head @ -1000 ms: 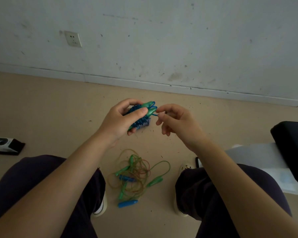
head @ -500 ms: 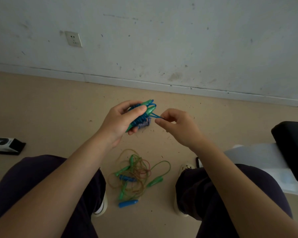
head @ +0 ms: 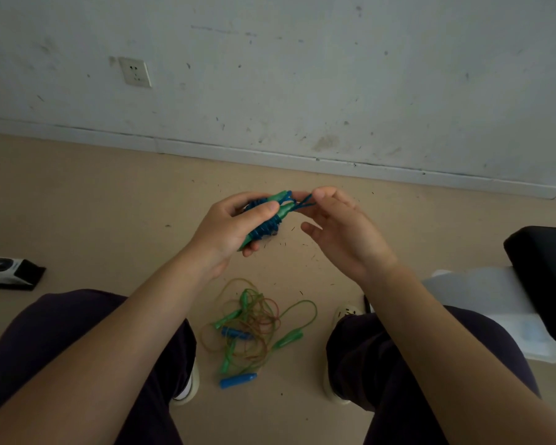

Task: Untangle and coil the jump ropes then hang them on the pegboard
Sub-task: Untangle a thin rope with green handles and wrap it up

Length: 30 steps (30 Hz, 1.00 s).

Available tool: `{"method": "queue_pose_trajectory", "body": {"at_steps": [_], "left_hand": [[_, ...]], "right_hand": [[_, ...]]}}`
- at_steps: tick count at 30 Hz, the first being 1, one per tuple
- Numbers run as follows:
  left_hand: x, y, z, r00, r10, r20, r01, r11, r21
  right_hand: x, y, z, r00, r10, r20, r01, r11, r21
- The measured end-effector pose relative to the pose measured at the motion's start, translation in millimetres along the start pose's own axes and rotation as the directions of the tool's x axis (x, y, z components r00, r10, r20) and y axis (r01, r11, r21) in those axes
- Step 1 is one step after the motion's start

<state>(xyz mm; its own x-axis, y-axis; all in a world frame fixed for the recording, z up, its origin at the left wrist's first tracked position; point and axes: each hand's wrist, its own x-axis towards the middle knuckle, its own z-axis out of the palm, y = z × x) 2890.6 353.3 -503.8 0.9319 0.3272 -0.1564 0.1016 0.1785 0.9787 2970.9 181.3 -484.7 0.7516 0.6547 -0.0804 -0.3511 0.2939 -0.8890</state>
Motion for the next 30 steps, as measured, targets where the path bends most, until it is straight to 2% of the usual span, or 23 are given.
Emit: {"method": "queue_pose_trajectory", "body": {"at_steps": [5,11,14,21,30], "left_hand": [[-1.9,1.2,-1.4,0.991,-0.055,0.124,0.069,0.992,-0.11],[-1.8,-2.9,-0.3,0.995,-0.08,0.065,0.083,0.995,-0.047],[-1.6,-3.3,-1.3,0.995,-0.084,0.047,0.085,0.996,-0.032],[-4.6,-1.3,-0.4,0.992,-0.085,0.096,0.087,0.996,-0.018],[-4.4,0.3,-0.7,0.987,-0.089,0.136,0.093,0.996,-0.019]], "right_hand": [[4.9,-6.1,-0.7,0.998,0.04,-0.056,-0.036,0.997,0.069],[4.9,-4.8,-1.8,0.999,0.036,0.009,-0.036,0.997,-0.063],[5.4,-4.7,-4.8,1.0,0.01,-0.006,-0.011,0.99,-0.142],[6.6,-3.7,-6.4,0.999,0.005,-0.045,-0.008,0.997,-0.072],[8.5,-4.3,-5.5,0.999,0.001,-0.038,-0.004,0.996,-0.085]]}}
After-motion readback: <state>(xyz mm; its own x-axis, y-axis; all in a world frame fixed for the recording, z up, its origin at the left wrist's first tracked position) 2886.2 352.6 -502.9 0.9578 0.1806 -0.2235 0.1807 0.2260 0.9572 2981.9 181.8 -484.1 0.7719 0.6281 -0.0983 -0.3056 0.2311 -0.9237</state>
